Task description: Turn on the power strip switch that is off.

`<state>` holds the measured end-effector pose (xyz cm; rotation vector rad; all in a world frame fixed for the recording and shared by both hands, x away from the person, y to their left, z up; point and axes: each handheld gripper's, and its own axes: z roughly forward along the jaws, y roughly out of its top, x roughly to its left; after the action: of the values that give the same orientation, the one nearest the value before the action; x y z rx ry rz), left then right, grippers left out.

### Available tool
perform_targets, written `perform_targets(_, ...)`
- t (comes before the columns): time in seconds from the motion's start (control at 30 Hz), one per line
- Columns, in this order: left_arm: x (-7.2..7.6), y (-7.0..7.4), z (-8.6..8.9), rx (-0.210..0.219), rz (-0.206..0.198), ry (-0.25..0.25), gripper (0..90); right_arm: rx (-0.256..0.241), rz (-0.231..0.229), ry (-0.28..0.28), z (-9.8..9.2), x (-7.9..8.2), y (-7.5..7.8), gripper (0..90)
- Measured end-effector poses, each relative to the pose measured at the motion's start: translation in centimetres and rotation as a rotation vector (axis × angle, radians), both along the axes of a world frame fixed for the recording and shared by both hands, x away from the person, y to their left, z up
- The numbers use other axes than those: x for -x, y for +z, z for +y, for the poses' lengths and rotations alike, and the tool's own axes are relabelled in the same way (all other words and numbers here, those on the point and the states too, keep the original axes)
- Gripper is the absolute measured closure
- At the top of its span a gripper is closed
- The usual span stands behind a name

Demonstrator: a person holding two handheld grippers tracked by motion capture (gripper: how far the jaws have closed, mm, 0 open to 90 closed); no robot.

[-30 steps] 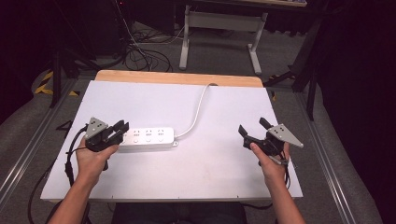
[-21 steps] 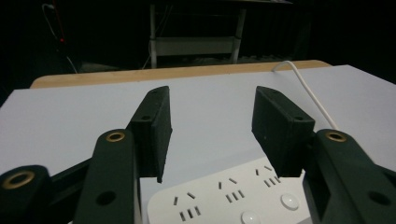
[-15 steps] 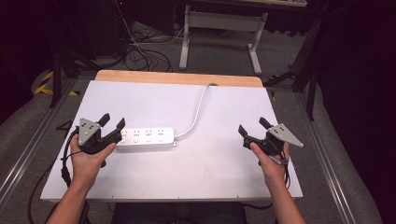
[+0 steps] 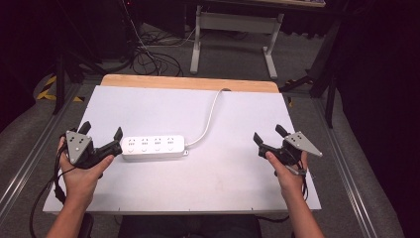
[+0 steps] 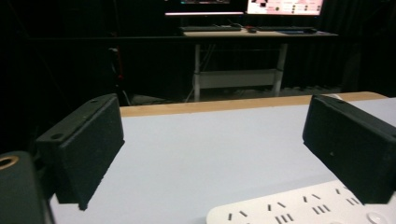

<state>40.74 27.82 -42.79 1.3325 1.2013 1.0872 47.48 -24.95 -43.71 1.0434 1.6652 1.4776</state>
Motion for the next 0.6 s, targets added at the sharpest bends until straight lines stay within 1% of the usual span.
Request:
perform_targets(0.13,0.5,0.0,0.4,-0.003,-0.010,0.019,2.3,-0.001,0.000,-0.002,-0.1,0.0,0.0,9.8)
perform_targets(0.2,0.6,-0.1,0.7,0.005,-0.015,0.029,1.8,-0.002,0.000,-0.001,-0.1,0.0,0.0,9.3)
perform_targets(0.33,0.5,-0.2,1.2,0.013,-0.006,0.052,2.2,-0.005,-0.001,0.000,-0.1,0.0,0.0,8.5)
perform_targets(0.37,0.4,-0.2,1.3,0.008,0.003,0.055,2.2,-0.007,0.000,-0.001,-0.1,0.0,0.0,8.0)
perform_targets(0.4,0.4,-0.2,1.4,0.009,0.002,0.060,2.3,-0.009,0.004,-0.002,-0.1,0.0,0.0,7.2)
perform_targets(0.5,0.4,-0.2,1.4,0.007,-0.002,0.061,2.5,-0.011,0.011,0.000,0.0,-0.1,-0.1,4.7)
perform_targets(0.6,0.4,-0.3,1.4,-0.003,0.001,0.062,2.5,-0.009,0.012,0.003,0.0,-0.1,-0.2,2.7)
